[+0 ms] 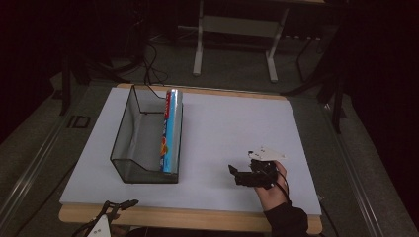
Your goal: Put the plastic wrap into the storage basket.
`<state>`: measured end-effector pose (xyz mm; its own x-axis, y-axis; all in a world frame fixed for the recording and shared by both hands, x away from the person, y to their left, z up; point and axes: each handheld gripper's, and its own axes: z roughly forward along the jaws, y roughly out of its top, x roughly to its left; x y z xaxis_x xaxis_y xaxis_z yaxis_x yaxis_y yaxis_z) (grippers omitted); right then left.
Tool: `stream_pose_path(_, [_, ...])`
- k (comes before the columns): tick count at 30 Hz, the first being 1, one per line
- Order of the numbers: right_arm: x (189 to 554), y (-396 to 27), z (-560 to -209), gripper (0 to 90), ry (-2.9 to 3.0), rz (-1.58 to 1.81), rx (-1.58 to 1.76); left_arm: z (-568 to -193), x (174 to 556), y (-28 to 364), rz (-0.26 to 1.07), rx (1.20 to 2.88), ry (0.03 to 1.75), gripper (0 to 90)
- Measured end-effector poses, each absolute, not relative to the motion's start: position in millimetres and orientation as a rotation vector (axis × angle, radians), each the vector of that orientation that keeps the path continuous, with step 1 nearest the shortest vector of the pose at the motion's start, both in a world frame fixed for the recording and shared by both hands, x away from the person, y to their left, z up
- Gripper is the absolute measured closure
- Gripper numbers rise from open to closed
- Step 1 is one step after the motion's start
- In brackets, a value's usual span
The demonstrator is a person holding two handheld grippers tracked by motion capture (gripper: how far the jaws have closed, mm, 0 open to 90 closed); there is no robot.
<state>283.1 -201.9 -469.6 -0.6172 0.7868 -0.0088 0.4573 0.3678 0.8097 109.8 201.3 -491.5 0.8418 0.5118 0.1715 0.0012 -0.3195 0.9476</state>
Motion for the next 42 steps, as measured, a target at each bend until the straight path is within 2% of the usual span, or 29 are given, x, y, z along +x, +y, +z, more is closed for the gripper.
stream_pose_path(23, [247, -241, -484, 14.3, 2.197, 1.062, 1.031, -492, 110, 201, 0.54, 1.847, 0.393, 2.7])
stream_pose_path(42, [259, -243, -502, 16.9, 2.276, 1.072, 1.002, -494, 110, 199, 0.509, 1.868, 0.381, 2.7])
